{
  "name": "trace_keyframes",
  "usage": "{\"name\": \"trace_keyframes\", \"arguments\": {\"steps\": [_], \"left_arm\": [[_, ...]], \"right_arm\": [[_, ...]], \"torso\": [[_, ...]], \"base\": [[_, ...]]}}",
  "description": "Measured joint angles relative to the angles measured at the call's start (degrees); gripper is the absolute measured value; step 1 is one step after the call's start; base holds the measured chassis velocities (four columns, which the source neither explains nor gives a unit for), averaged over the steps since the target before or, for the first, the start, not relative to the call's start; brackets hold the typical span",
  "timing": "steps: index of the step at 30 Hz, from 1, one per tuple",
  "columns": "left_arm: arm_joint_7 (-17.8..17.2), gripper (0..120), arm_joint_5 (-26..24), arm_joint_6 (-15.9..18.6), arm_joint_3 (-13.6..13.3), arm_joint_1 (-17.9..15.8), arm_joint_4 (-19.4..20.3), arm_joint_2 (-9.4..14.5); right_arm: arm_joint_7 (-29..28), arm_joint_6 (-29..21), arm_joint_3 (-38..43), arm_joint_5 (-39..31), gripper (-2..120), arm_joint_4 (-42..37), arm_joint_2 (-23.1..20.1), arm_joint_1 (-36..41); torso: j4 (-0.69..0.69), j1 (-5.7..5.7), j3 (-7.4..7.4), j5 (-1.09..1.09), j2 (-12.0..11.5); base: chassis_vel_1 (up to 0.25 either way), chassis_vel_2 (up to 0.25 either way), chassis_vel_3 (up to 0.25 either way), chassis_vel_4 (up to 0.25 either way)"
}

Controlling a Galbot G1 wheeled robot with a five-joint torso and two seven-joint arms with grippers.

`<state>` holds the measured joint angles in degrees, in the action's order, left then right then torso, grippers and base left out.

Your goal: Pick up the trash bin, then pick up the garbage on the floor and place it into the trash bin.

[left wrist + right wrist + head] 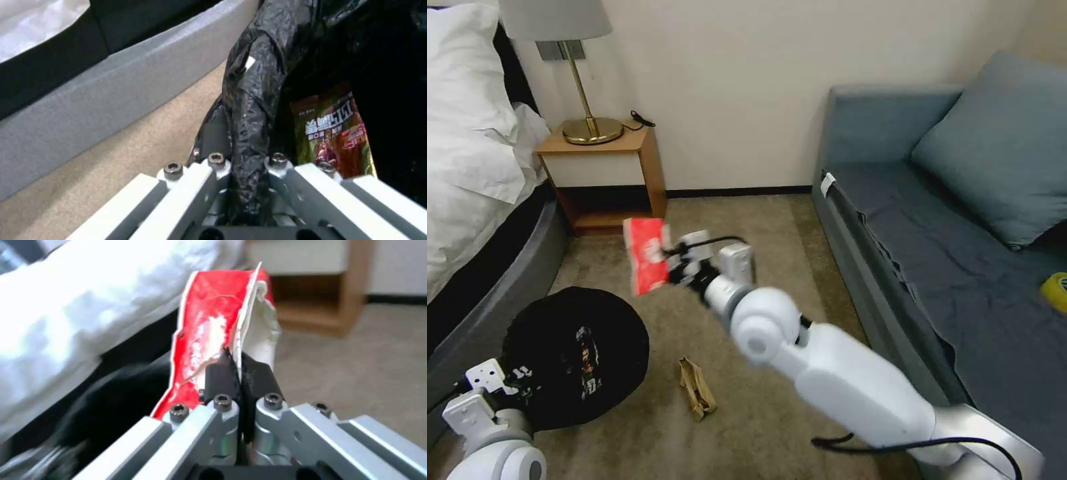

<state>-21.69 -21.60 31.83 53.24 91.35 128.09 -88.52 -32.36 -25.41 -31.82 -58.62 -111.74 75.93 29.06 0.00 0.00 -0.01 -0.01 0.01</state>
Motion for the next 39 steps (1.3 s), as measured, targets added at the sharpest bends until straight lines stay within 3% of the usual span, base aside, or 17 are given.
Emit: {"name": "trace_keyframes", "arguments": {"steps": [10, 18, 29, 30, 34, 36, 38, 39], "left_arm": [[-0.05, 2, 0.57, -0.12, -0.72, -0.02, 0.22, -0.65], [-0.06, 2, 1.10, -0.35, -1.09, -0.01, 0.34, -1.02], [-0.08, 2, 1.59, -0.58, -1.52, 0.12, 0.69, -1.44], [-0.08, 2, 1.59, -0.58, -1.52, 0.12, 0.69, -1.44], [-0.12, 2, 1.51, -0.59, -1.11, 0.20, 0.95, -1.31], [-0.12, 2, 1.49, -0.59, -1.07, 0.19, 0.98, -1.29], [-0.08, 2, 1.36, -0.59, -0.77, 0.12, 1.23, -1.18], [-0.06, 2, 1.34, -0.59, -0.56, 0.06, 1.37, -1.06]], "right_arm": [[-1.94, 1.44, -10.71, 4.00, 0, 4.26, 4.84, 1.31], [-2.18, 1.38, -13.07, 5.36, 3, 5.16, 5.12, 1.57], [-2.42, 1.40, -10.84, 7.29, 47, 4.10, 3.93, 1.75], [-2.42, 1.40, -10.84, 7.29, 47, 4.10, 3.93, 1.75], [-0.34, 0.80, -5.11, 15.54, 64, 4.67, 0.87, 0.76], [0.10, 0.72, -4.45, 16.70, 65, 4.85, 0.37, 0.61], [2.85, -1.08, -0.54, 22.19, 79, 6.03, -4.49, -0.47], [4.87, -2.43, 0.37, 24.93, 92, 7.46, -10.80, -0.51]], "torso": [[0.00, 0.00, 0.01, 0.00, 0.00], [-0.01, 0.00, 0.01, 0.00, 0.00], [0.00, 0.00, 0.01, 0.01, -0.01], [0.00, 0.00, 0.01, 0.01, -0.01], [0.00, 0.00, 0.00, 0.02, -0.01], [0.00, 0.00, 0.01, 0.02, -0.01], [0.00, 0.00, 0.01, 0.03, -0.01], [-0.01, 0.00, 0.01, 0.04, -0.01]], "base": [[0.000, 0.000, 0.000, 0.000], [0.000, 0.000, 0.000, 0.000], [0.000, 0.000, 0.000, 0.000], [0.000, 0.000, 0.000, 0.000], [0.000, 0.000, 0.000, 0.000], [0.000, 0.000, 0.000, 0.000], [0.000, 0.000, 0.000, 0.000], [0.000, 0.000, 0.000, 0.000]]}}
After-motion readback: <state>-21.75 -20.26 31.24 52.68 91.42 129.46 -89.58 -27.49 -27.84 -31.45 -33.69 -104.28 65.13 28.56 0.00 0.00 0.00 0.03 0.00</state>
